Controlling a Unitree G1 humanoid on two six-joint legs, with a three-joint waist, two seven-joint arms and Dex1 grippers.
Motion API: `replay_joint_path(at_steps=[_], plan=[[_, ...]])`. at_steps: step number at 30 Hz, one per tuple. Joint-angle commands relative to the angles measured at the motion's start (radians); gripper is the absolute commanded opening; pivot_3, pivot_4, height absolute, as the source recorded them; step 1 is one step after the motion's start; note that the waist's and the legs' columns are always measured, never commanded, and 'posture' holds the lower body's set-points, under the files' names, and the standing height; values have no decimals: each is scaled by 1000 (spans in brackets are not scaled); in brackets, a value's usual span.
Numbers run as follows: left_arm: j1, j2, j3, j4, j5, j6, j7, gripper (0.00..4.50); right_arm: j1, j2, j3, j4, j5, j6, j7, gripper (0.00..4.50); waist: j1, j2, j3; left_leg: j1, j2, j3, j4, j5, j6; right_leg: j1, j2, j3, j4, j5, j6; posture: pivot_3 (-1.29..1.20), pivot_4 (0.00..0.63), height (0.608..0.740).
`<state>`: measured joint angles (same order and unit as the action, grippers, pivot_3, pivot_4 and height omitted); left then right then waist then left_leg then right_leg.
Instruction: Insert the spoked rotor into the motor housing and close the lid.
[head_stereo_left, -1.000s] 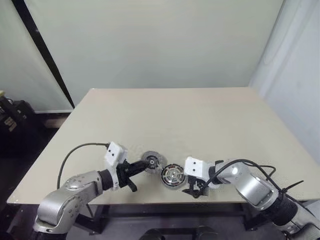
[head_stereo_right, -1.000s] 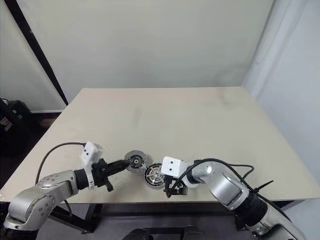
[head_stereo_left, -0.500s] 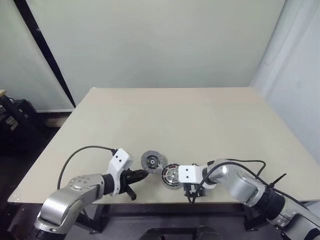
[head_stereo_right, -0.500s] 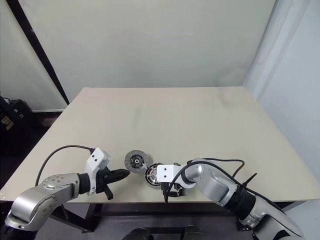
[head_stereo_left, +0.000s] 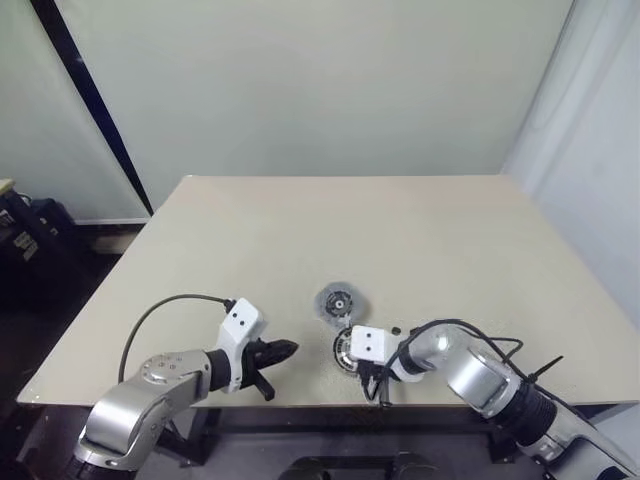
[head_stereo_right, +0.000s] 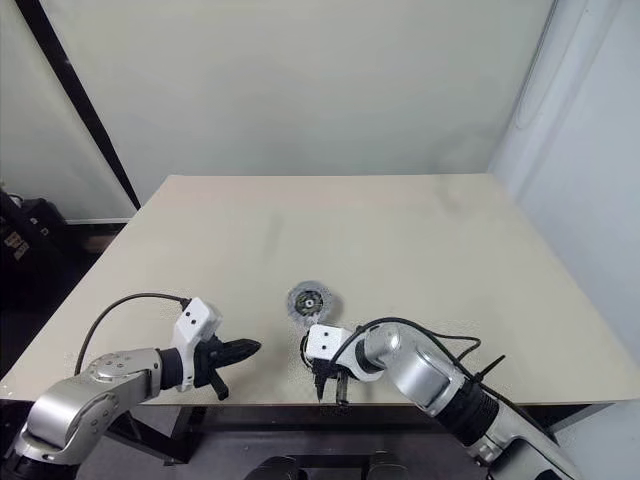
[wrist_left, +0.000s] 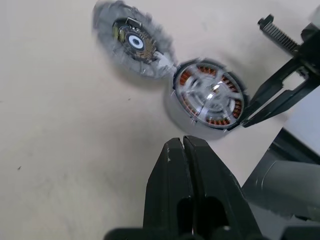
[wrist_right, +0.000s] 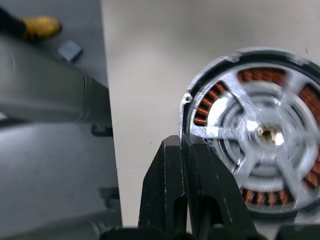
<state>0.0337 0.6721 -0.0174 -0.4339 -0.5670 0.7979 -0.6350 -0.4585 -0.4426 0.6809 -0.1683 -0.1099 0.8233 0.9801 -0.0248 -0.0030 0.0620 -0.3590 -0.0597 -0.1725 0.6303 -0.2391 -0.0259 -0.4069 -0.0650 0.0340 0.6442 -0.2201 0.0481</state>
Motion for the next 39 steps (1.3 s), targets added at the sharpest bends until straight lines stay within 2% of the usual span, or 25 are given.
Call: replay_joint_path(at_steps=[1, 9, 13, 16, 20, 23, 33, 39], plan=[[-6, -8, 34, -19, -4, -21, -3, 0, 8, 47, -43, -24, 51, 111, -31, 24, 0, 0, 0, 0, 0, 0, 0, 0, 0, 0, 0, 0, 0, 0, 0, 0, 0, 740], [-4, -29, 37, -2, 19, -33, 16, 0, 12, 253, -177, 17, 136, 285, -197, 24, -5, 0, 0, 0, 1, 0, -1, 0, 0, -2, 1, 0, 2, 1, 0, 0, 0, 740], [-5, -36, 38, 5, 27, -40, 22, 0, 21, 314, -206, 30, 149, 319, -278, 24, -5, 1, 0, 0, 1, 0, 0, 0, 0, -1, 1, 0, 2, 1, 1, 0, 0, 740], [-2, -38, 41, 10, 31, -45, 23, 0, 32, 316, -183, 14, 158, 310, -303, 24, -8, 1, 0, 1, 1, 0, 0, 0, -1, -1, 1, 0, 2, 1, 1, 0, 0, 740], [3, -35, 49, 15, 29, -47, 21, 0, 15, 242, -99, -26, 168, 244, -255, 24, -19, 1, 0, 1, 1, 0, 0, 1, -1, -1, 1, 0, 2, 1, 0, 0, 0, 740], [13, -29, 63, 19, 24, -42, 15, 0, -20, 141, -15, -72, 146, 156, -190, 629, -25, 1, 0, 1, 0, 0, 0, 1, -1, -1, 1, 0, 2, 1, 0, 0, 0, 740], [21, -31, 68, 22, 23, -34, 7, 0, -126, -39, 109, -76, 58, -3, -98, 4167, -24, 1, 0, 0, 0, 0, 0, 1, -1, -1, 0, 0, 2, 2, 0, 0, 0, 740], [18, -34, 61, 23, 25, -33, 9, 0, -170, -98, 167, -30, -4, -90, -20, 4167, -24, 1, 0, 0, 0, 0, 0, 1, -1, -1, 0, -1, 2, 1, 0, 0, 0, 740]])
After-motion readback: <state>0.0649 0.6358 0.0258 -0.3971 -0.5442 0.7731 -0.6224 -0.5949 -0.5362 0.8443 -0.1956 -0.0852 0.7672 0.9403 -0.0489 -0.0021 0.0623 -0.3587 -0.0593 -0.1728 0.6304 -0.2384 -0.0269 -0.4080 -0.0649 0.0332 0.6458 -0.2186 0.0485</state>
